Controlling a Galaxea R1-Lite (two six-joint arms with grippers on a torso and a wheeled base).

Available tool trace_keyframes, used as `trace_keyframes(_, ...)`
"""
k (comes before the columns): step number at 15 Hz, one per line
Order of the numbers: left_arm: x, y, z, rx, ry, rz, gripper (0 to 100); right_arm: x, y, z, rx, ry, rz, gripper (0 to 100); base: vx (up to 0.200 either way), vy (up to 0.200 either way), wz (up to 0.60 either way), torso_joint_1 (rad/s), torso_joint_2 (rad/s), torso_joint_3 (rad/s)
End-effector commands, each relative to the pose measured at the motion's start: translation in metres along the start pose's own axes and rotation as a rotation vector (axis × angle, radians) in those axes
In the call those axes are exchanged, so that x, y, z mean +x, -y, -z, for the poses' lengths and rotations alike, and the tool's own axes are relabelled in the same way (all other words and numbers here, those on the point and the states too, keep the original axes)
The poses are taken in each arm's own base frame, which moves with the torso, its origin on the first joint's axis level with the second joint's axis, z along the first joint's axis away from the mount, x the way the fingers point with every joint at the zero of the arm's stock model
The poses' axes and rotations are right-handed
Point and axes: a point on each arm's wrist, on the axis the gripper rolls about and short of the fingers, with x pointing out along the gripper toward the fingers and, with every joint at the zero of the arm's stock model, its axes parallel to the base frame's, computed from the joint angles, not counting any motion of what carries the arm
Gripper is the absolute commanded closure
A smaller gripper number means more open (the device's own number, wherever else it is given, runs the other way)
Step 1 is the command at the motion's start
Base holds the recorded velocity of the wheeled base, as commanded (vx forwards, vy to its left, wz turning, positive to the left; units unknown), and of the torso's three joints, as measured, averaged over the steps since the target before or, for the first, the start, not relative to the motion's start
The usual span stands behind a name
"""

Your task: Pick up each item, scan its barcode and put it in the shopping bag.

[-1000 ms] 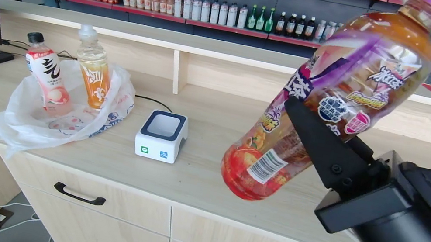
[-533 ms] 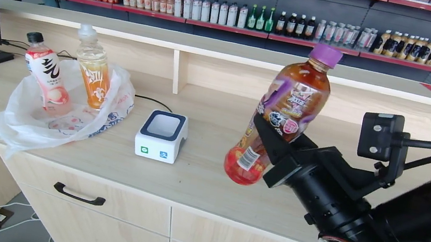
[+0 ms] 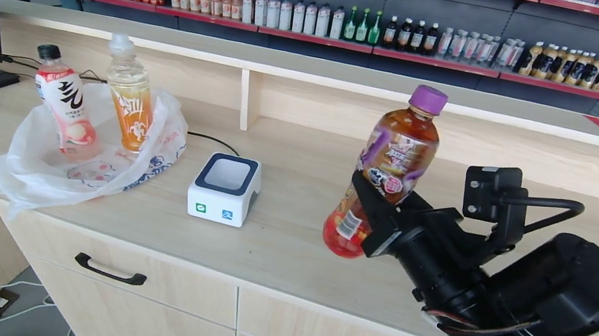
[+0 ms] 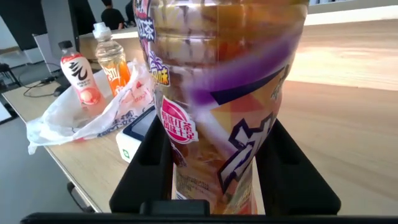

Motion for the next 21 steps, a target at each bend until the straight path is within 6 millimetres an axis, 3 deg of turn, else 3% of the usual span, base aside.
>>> trace_keyframes(1,0.000,0.000,0.000,0.003,0.001,0.001,0,0.004,0.011,0.001,-0.009,0.004,0.034,100,0.000,0.000,0.00,0.000,0.00,0.000)
trace_keyframes(4,0.000,0.000,0.000,0.012,-0.002,0.001,0,0.012,0.040,-0.009,-0.038,0.052,0.129,100,0.000,0.000,0.00,0.000,0.00,0.000)
trace_keyframes(7,0.000,0.000,0.000,0.013,-0.002,0.001,0,0.020,0.051,-0.016,-0.044,0.092,0.162,100,0.000,0.000,0.00,0.000,0.00,0.000)
trace_keyframes(11,0.000,0.000,0.000,0.013,-0.002,0.001,0,0.027,0.048,-0.017,-0.040,0.112,0.153,100,0.000,0.000,0.00,0.000,0.00,0.000)
trace_keyframes(16,0.000,0.000,0.000,0.012,-0.001,0.001,0,0.029,0.048,-0.015,-0.037,0.111,0.156,100,-0.200,0.000,0.00,0.005,0.00,0.000)
trace_keyframes(21,0.000,0.000,0.000,0.012,-0.001,0.001,0,0.032,0.048,-0.016,-0.036,0.119,0.157,100,0.000,0.080,0.00,0.004,0.00,0.000)
